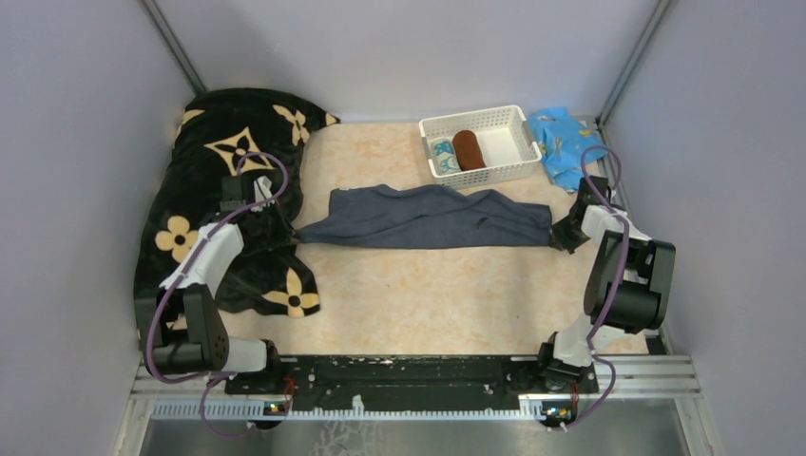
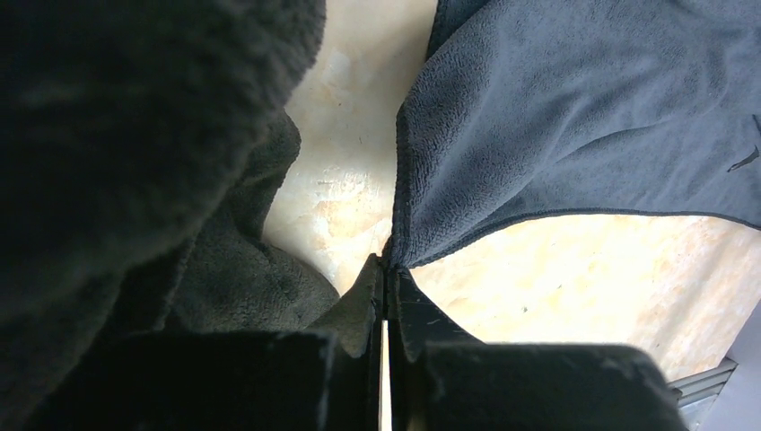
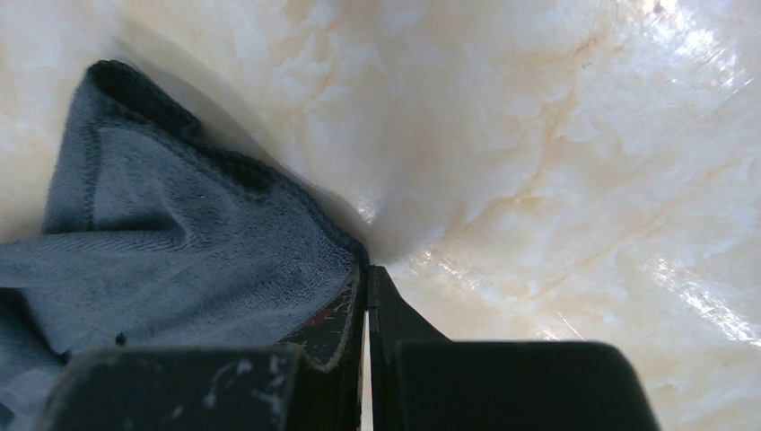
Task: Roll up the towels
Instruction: Flatten out the towel at the center of the board.
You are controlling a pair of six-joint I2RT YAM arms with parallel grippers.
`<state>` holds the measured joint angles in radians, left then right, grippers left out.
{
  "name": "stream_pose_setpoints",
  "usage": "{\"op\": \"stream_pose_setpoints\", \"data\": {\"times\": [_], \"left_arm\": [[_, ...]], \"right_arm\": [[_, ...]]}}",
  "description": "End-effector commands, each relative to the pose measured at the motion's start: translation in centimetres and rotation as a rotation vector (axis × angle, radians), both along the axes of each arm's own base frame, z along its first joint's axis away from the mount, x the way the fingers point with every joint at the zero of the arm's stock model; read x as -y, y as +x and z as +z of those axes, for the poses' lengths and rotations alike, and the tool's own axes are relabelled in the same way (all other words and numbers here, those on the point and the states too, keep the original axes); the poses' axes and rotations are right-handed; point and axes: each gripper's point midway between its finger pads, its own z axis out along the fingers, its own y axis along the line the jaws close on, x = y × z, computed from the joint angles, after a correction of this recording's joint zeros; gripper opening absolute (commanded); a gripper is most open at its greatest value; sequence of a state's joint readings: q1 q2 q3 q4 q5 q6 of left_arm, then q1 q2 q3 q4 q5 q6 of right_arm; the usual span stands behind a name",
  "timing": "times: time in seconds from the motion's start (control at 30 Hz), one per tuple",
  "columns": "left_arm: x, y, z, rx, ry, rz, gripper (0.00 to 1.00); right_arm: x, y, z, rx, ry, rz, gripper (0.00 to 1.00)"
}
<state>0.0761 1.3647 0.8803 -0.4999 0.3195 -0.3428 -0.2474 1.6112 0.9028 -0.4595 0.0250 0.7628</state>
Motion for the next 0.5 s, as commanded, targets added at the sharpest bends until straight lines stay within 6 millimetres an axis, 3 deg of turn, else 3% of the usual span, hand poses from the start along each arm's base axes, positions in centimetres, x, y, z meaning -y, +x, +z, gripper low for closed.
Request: {"op": "stream_pose_setpoints", "data": {"times": [0.0, 0.13, 0.27, 0.4, 0.47], "left_arm": [[-0.2, 1.8, 3.1, 0.094, -0.020, 0.020, 0.00], [-0.1, 4.0, 7.7, 0.199, -0.037, 0.037, 0.00], [-0.2, 5.7, 13.8, 0.329, -0.045, 0.055, 0.00], [0.0, 5.4, 18.9, 0.433, -0.062, 0.066, 0.00], [0.1, 4.2, 21.2, 0.485, -0.069, 0.069, 0.00]], "right_arm": [[2.2, 2.7, 6.0, 0.149, -0.065, -0.015, 0.00], [4.4, 3.7, 12.5, 0.293, -0.130, -0.034, 0.00], [5.9, 3.5, 19.4, 0.441, -0.176, -0.055, 0.00], [6.7, 1.4, 25.3, 0.571, -0.235, -0.083, 0.00], [6.5, -0.2, 27.0, 0.603, -0.273, -0.088, 0.00]]}}
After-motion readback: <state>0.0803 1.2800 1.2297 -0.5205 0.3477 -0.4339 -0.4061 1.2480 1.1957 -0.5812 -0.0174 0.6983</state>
